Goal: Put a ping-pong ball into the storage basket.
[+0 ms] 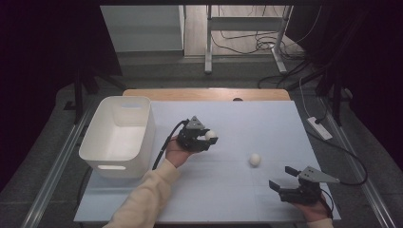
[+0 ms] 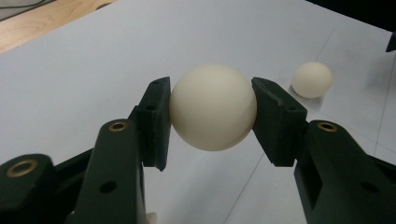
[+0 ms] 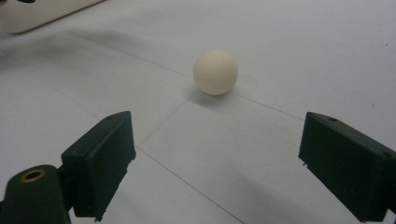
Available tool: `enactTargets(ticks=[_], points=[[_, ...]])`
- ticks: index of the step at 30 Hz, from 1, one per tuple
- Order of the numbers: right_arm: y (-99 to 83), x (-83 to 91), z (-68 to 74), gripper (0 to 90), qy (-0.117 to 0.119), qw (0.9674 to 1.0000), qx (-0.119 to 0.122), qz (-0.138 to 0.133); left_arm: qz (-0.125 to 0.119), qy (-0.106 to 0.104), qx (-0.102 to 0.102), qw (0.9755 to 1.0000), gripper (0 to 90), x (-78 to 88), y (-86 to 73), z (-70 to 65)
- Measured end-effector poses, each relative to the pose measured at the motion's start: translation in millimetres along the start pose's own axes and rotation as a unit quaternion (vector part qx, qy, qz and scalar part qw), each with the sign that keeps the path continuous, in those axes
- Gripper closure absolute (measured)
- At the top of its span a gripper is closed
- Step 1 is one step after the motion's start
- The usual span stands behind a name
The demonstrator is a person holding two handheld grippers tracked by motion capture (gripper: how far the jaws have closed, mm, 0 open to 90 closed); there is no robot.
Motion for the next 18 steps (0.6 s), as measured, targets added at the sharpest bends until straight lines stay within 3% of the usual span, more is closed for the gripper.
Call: enactTargets(ticks=[18], points=[[0.4,0.3,0.3,10.4,-0.001,1.0,0.001,0.001,-0.014,-0.002,-0.009,0.9999,50.7,19.9,-1.0,-5.7]])
Point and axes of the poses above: each handheld gripper's, and its own axes: x roughly backward along the jaws, y roughly out of its top, z roughly to its left, the point moved 1 cm from there along -x, roughly forward along the jaws, and after that the axes turned 7 degrees about -z, right-handed, at the moved point
